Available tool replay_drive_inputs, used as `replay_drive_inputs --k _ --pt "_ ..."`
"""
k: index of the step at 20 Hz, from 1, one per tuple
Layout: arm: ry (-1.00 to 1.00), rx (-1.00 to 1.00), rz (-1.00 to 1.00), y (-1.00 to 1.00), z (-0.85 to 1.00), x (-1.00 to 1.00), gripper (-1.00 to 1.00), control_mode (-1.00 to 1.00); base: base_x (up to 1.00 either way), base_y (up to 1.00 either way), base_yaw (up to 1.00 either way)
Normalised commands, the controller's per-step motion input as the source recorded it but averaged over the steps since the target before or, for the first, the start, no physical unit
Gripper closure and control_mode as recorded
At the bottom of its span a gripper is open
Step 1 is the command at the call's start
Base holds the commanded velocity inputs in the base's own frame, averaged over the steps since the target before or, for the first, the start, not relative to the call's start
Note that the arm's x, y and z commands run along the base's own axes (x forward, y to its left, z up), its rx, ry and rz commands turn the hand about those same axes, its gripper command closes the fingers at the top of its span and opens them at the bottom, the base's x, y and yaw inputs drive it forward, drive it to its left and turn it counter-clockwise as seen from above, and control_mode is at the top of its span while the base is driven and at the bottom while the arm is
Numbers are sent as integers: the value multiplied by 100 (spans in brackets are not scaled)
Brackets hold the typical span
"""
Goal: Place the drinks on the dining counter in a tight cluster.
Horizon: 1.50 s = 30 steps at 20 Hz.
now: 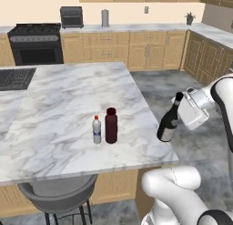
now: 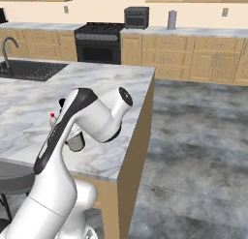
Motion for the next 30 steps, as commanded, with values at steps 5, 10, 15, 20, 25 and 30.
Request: replay_drive_inputs --k 5,10,15,20,25,30 --pt "0 0 0 0 0 0 100 100 0 17 -7" --pt "0 0 0 0 0 0 100 100 0 0 0" --pt "2 -1 0 4 0 1 100 -100 0 0 0" --pt "25 -14 -2 56 1 44 100 -100 0 0 0" --pt "9 -7 -1 45 -11 73 100 -100 0 0 0" --pt "-2 -3 -6 55 -52 50 100 -100 0 0 0"
